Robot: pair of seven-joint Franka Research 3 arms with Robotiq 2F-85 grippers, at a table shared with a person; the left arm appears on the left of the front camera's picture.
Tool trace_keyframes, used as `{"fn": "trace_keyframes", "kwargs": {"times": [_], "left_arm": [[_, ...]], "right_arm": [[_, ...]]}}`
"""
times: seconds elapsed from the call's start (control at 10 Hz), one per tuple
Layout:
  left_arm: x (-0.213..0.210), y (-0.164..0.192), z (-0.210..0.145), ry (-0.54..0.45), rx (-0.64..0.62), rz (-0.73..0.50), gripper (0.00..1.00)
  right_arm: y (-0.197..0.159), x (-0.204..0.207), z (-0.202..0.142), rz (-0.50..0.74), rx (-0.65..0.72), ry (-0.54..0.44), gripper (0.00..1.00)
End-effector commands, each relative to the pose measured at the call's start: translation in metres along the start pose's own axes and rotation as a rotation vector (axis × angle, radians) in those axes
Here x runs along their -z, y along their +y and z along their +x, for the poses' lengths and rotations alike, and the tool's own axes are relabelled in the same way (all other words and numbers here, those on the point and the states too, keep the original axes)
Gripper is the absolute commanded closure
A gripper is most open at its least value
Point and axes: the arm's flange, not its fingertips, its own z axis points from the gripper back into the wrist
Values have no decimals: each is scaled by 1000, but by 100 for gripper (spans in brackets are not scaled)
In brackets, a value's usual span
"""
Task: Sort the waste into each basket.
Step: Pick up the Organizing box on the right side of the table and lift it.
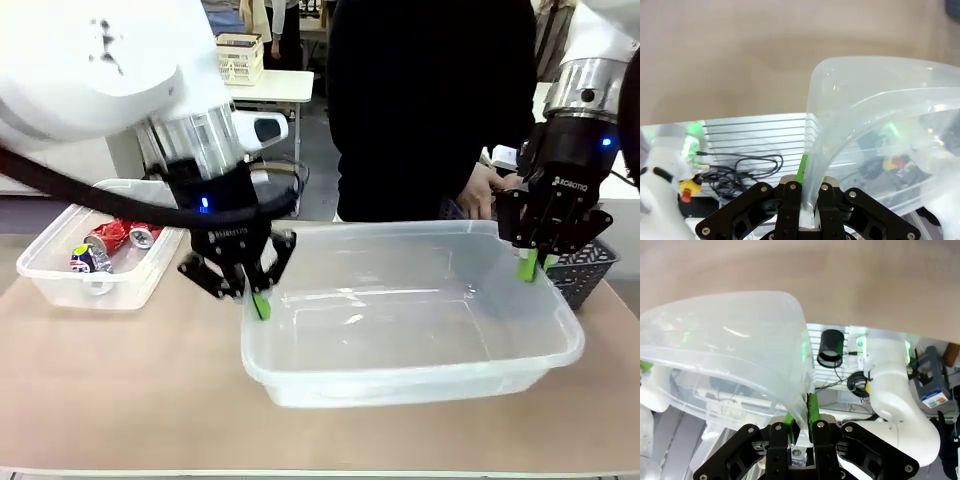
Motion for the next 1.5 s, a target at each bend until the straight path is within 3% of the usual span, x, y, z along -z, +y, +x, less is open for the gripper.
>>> {"fn": "trace_keyframes", "kwargs": {"times": [0.0,0.3,0.6,0.9,1.3,1.4], "left_arm": [[-46,34,31,16,-45,21,96],[-41,87,59,29,-61,30,96],[-27,116,76,13,-99,-22,96],[-33,119,92,-18,-109,-58,96],[-37,104,129,37,-123,-60,96],[-22,102,107,19,-95,-21,96]], "right_arm": [[25,-6,34,13,33,-36,91],[66,-17,77,110,57,-11,91],[84,-14,116,90,137,26,91],[72,-3,121,87,166,59,91],[53,-1,114,91,211,10,91],[51,0,115,47,206,-7,91]]}}
